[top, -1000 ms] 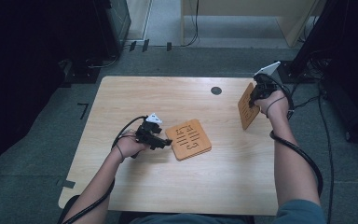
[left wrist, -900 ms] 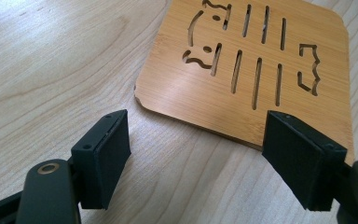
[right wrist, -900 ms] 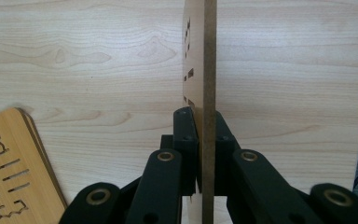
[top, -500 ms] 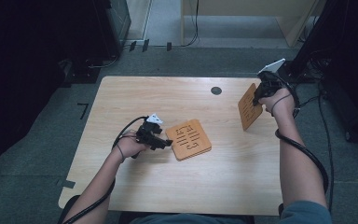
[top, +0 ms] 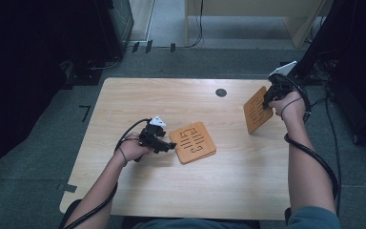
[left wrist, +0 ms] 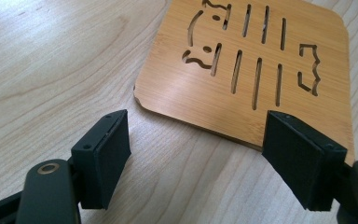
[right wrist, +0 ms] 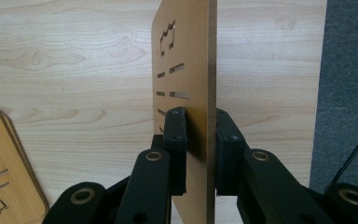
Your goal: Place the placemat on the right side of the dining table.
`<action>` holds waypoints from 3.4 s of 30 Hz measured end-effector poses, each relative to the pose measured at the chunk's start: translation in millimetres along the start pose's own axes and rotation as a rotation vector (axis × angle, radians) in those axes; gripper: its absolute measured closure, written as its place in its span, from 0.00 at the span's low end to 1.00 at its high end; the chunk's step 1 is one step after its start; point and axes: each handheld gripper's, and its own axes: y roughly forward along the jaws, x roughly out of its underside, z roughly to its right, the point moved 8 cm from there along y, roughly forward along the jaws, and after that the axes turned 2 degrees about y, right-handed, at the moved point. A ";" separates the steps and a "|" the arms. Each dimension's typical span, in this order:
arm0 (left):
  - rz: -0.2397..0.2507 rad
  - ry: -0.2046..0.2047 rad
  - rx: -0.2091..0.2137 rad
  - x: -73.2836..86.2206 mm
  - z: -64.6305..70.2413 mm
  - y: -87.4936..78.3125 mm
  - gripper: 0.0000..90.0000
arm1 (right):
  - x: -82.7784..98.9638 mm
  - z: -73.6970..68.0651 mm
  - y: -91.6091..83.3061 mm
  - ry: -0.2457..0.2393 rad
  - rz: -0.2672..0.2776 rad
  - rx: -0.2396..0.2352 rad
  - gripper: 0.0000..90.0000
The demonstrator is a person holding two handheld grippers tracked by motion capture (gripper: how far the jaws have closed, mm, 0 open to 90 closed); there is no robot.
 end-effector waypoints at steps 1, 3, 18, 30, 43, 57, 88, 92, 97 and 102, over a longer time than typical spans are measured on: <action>-0.003 0.001 0.000 0.0 0.6 -0.1 0.25 | 0.5 1.7 0.4 0.004 0.000 -0.001 0.87; 0.006 0.007 0.006 -1.5 2.4 -0.7 0.25 | 1.8 6.1 2.4 0.019 0.002 -0.004 0.86; 0.017 0.010 0.002 -3.0 -0.5 -1.9 0.24 | 8.5 22.1 14.5 0.071 -0.002 -0.052 0.79; 0.016 0.008 0.002 -1.8 -0.9 -1.2 0.24 | 9.6 24.8 25.2 0.087 -0.004 -0.088 0.75; 0.011 0.008 0.003 0.1 -2.5 1.0 0.24 | 12.5 31.3 40.2 0.110 0.006 -0.154 0.70; 0.014 0.008 0.001 0.6 -5.5 1.4 0.25 | 11.0 24.7 52.5 0.082 0.029 -0.182 0.65; 0.008 0.031 -0.004 -0.9 -1.3 3.6 0.24 | 13.4 34.8 68.3 0.057 0.020 -0.115 0.54; 0.003 0.040 -0.011 -0.1 -1.0 3.6 0.24 | 14.2 31.6 72.6 0.052 0.017 -0.121 0.53; 0.018 0.024 -0.027 -1.2 -4.5 3.3 0.24 | 14.5 32.2 80.1 0.054 0.015 -0.113 0.52; 0.011 0.022 -0.027 1.6 -6.0 5.2 0.23 | 17.7 30.1 87.7 0.036 0.011 -0.103 0.52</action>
